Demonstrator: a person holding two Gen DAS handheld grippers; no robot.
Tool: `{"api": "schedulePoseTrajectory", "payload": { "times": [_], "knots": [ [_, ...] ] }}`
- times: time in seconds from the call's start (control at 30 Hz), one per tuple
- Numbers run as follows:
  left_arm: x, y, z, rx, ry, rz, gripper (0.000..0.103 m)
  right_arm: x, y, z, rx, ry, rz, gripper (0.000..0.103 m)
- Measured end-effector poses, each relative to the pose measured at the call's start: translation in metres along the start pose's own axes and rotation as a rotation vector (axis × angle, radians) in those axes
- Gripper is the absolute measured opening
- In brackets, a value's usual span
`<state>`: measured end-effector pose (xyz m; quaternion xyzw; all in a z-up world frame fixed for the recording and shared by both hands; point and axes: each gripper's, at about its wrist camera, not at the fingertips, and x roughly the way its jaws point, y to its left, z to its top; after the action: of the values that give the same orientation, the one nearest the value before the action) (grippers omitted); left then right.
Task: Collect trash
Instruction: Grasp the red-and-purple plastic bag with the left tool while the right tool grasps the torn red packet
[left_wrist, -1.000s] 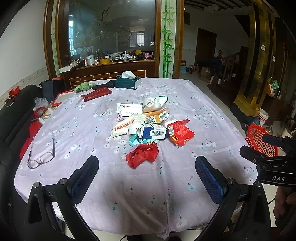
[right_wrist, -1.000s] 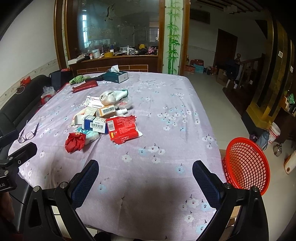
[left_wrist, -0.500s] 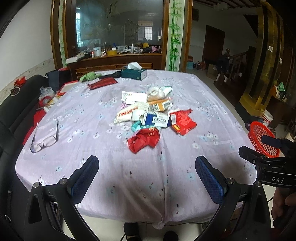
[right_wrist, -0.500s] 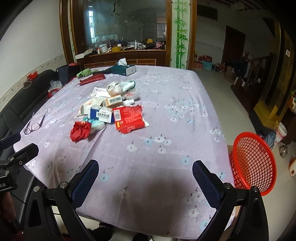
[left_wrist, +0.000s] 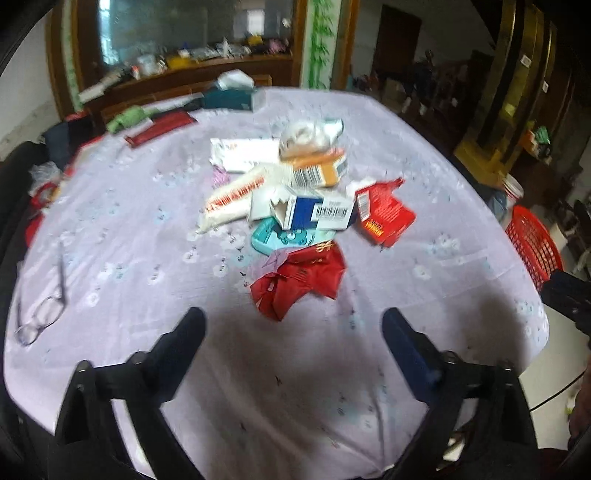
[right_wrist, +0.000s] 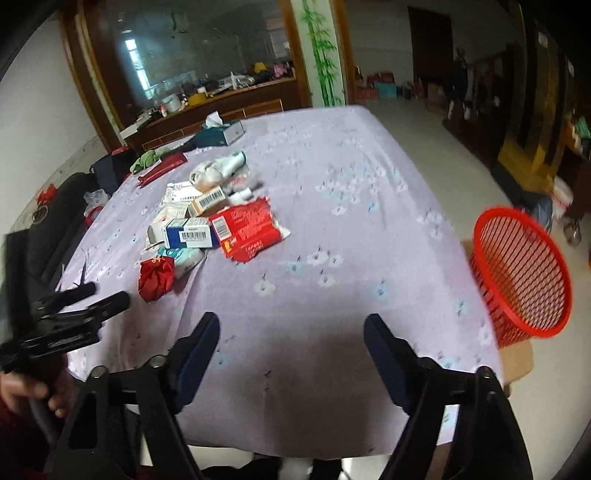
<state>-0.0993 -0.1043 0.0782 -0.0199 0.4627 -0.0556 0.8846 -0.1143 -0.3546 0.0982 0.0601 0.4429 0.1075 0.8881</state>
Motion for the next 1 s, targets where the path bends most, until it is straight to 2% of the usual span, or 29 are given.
{"api": "schedulePoseTrajectory", "payload": {
  "times": [0.2, 0.33, 0.37, 0.4, 0.47, 0.63, 0.67, 0.77, 0.87, 1.0],
  "knots": [
    [0.042, 0.018, 0.013, 0.011, 0.06, -0.056, 0.09, 0.009, 0.008, 0.008, 0.018, 0.023, -0.03, 0.079],
    [0.057, 0.016, 0.02, 0.048, 0.052, -0.07, 0.088, 0.019, 0.013, 0.016, 0.033, 0.036, -0.023, 0.079],
    [0.06, 0.015, 0.022, 0.055, 0.05, -0.073, 0.078, 0.023, 0.015, 0.02, 0.038, 0.045, -0.012, 0.079],
    [0.064, 0.016, 0.024, 0.057, 0.06, -0.083, 0.061, 0.026, 0.016, 0.023, 0.04, 0.05, -0.004, 0.079],
    [0.073, 0.019, 0.027, 0.05, 0.096, -0.085, 0.038, 0.034, 0.02, 0.033, 0.044, 0.053, 0.007, 0.079],
    [0.064, 0.026, 0.026, 0.044, 0.062, -0.116, 0.033, 0.056, 0.031, 0.065, 0.099, 0.067, 0.085, 0.074],
    [0.06, 0.028, 0.025, 0.044, 0.053, -0.116, 0.033, 0.061, 0.033, 0.07, 0.114, 0.071, 0.099, 0.068],
    [0.049, 0.032, 0.023, 0.042, 0.035, -0.123, 0.033, 0.081, 0.042, 0.087, 0.165, 0.094, 0.134, 0.059],
    [0.041, 0.036, 0.023, 0.046, 0.017, -0.129, 0.033, 0.106, 0.049, 0.104, 0.25, 0.128, 0.15, 0.055],
    [0.033, 0.039, 0.023, 0.069, 0.001, -0.124, 0.033, 0.139, 0.051, 0.12, 0.352, 0.193, 0.1, 0.055]
  ]
}}
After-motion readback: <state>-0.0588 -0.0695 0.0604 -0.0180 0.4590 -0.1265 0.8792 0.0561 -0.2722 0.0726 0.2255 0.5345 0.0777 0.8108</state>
